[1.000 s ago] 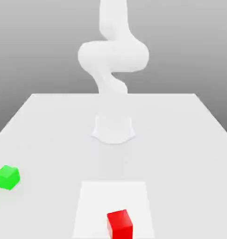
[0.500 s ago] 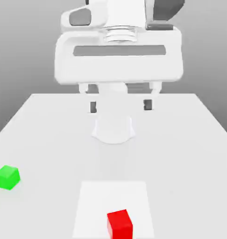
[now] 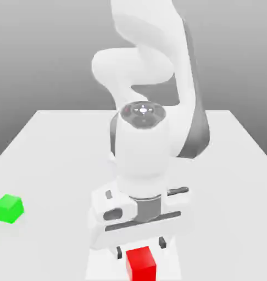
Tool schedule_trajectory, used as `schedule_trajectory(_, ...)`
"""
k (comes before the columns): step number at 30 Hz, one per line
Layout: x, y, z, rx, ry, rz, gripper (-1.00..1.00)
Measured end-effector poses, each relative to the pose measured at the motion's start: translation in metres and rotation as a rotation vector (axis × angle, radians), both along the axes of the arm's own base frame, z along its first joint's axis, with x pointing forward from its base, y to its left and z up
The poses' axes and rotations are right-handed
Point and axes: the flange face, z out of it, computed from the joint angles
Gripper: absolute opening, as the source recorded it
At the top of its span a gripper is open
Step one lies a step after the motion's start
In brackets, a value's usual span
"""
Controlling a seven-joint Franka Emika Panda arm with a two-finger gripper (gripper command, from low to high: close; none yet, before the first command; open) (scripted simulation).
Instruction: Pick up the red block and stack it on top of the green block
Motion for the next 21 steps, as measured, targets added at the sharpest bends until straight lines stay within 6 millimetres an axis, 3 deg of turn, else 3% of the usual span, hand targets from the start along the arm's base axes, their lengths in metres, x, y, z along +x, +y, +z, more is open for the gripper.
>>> schedule_trajectory(1, -0.001, 0.000, -0.007, 0.000, 0.000, 0.000, -1.00)
schedule_trajectory(7, -0.001, 0.000, -0.010, 0.000, 0.001, 0.000, -1.00)
schedule_trajectory(9, 0.000, 0.000, 0.004, 0.000, 0.001, 0.000, -1.00)
schedule_trajectory(13, -0.001, -0.004, 0.050, 0.001, 0.001, -0.009, -1.00)
schedule_trajectory(21, -0.030, -0.137, 0.070, 0.000, 0.001, -0.310, -1.00)
